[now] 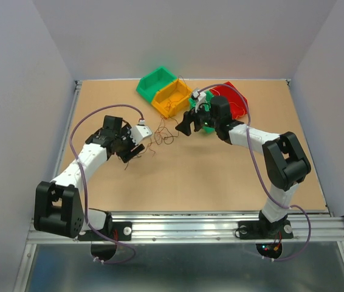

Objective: Untangle the cables

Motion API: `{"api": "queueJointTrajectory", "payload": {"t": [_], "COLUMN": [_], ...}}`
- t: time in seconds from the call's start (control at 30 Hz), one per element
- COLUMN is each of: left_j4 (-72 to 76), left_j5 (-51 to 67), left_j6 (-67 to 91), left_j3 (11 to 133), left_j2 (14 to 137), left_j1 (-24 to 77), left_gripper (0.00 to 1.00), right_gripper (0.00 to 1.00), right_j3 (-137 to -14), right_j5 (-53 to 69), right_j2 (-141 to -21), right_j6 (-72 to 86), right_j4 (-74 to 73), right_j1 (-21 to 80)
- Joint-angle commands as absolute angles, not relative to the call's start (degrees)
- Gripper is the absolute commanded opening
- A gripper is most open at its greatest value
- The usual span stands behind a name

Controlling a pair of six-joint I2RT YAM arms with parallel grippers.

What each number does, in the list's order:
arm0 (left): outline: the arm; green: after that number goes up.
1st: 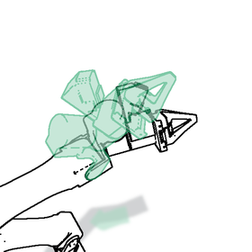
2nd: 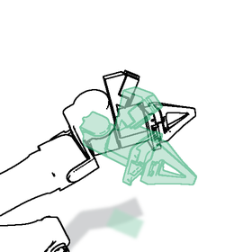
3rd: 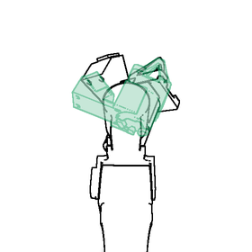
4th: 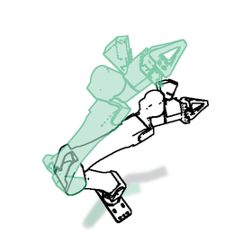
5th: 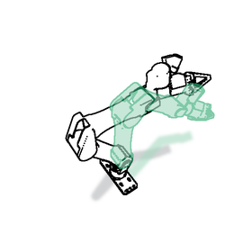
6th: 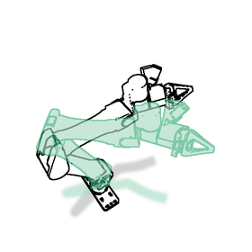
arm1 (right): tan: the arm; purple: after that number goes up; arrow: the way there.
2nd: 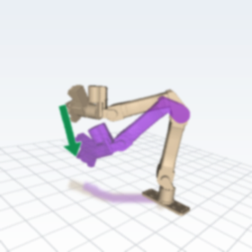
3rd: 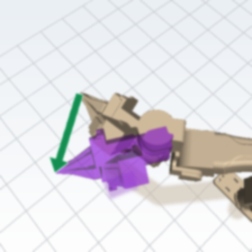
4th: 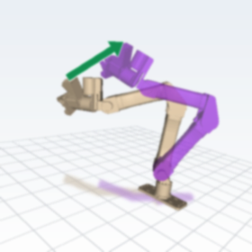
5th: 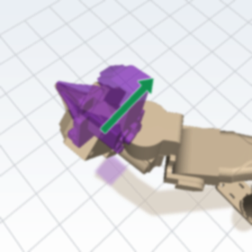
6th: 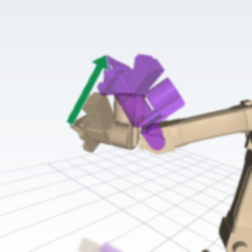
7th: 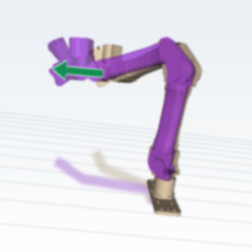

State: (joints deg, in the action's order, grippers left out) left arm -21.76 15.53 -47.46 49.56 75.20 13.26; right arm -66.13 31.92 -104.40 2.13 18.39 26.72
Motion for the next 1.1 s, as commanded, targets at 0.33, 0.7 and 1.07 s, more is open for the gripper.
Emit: {"api": "queueJointTrajectory", "payload": {"t": [0.33, 0.7, 1.07], "left_j4": [-21.45, -13.38, -8.43], "left_j5": [17.85, 9.86, 8.16], "left_j6": [-47.64, -42.99, -40.96], "left_j3": [46.93, 45.79, 46.49], "left_j2": [73.47, 78.65, 83.23], "left_j1": [13.01, 14.06, 14.06], "left_gripper": [0.99, 0.99, 0.83], "right_gripper": [0.85, 0.85, 0.85], "right_j3": [-69.79, -69.96, -69.87], "right_j5": [32.34, 32.43, 32.17], "right_j2": [-104.15, -104.41, -104.33], "right_j6": [1.41, 1.49, 1.32], "right_j4": [18.72, 18.55, 18.54], "right_j1": [27.16, 27.16, 27.16]}}
